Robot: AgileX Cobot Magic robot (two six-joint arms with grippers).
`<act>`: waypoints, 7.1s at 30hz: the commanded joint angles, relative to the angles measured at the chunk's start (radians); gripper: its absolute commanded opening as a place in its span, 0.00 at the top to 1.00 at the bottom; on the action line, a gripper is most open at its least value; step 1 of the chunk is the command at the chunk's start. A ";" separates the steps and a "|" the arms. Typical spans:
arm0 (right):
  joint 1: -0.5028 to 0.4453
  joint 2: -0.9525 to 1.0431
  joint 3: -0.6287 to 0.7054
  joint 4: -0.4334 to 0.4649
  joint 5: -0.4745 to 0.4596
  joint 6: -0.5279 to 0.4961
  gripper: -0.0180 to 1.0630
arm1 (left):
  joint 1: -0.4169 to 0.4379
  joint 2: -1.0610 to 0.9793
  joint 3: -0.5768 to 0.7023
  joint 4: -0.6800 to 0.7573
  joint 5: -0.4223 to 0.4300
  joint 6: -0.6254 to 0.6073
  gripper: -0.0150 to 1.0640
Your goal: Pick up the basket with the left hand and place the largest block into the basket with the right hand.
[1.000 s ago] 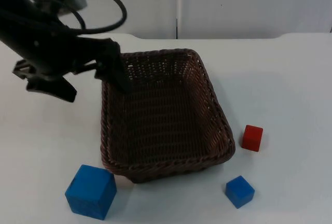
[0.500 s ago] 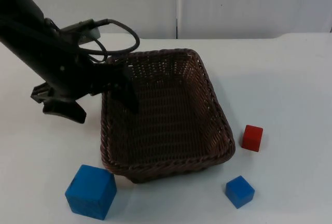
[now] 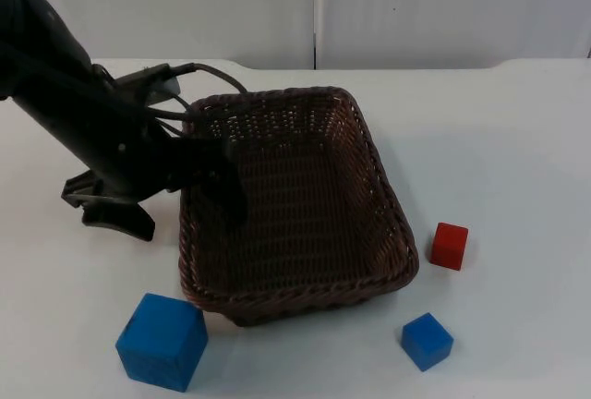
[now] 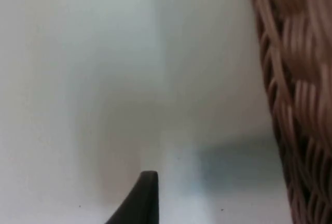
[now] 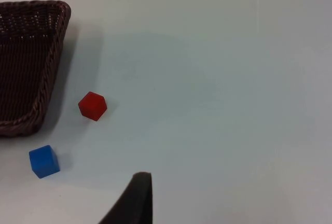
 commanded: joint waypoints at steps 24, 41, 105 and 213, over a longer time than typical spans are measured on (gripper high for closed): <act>-0.006 -0.002 0.003 -0.001 -0.003 -0.011 0.01 | -0.004 0.002 -0.007 -0.068 0.030 -0.007 0.99; -0.006 -0.002 0.003 -0.001 -0.003 -0.011 0.01 | -0.004 -0.147 -0.007 -0.134 0.063 -0.007 0.99; -0.006 -0.002 0.003 -0.001 -0.003 -0.011 0.01 | 0.195 -0.223 -0.395 0.122 0.542 -0.278 0.99; 0.988 1.981 -0.593 0.516 -0.921 -0.767 0.01 | 0.195 -0.223 -0.395 0.128 0.534 -0.276 0.99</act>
